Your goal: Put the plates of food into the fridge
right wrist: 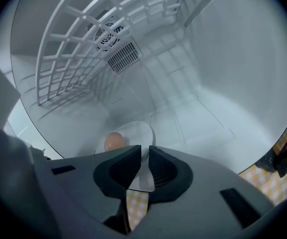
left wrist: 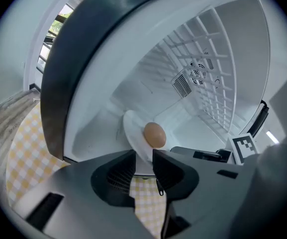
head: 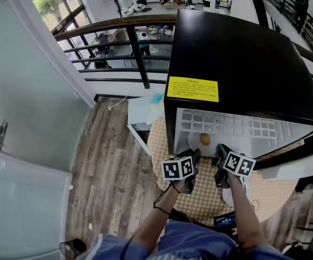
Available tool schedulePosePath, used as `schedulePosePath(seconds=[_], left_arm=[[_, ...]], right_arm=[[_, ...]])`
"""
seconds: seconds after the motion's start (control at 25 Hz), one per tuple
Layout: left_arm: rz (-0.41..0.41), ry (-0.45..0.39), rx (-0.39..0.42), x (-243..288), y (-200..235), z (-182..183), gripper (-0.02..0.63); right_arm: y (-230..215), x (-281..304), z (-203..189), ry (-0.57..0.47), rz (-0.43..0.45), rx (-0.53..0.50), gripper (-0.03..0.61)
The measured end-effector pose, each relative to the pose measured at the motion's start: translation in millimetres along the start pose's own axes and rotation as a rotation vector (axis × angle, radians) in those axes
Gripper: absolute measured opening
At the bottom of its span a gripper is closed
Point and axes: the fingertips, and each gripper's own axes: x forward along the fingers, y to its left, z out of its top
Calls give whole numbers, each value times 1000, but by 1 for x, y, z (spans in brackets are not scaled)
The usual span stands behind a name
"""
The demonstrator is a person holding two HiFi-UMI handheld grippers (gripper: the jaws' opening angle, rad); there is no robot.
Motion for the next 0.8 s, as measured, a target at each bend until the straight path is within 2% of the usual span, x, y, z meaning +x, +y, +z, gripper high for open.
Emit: schedulePosePath(seconds=[0.12,0.24,0.32,0.48,0.8], left_arm=[[21,-9,19,1,-1,2,109],[28,-1,51,3,-9,5,232],[66,6,76,3,-10,6,272],[143,6,125,-3,-3,10,335],[47,-16,124,-23,-20,10,348]], right_arm=[[3,1,-1,3,5,-93,49],[8,2,-3,13,7,-172,75],[8,1,-4,16,-12,-200,137],[4,-4,1,1,-40,-208,160],[22,-31,-3,-26,54,-199,158]])
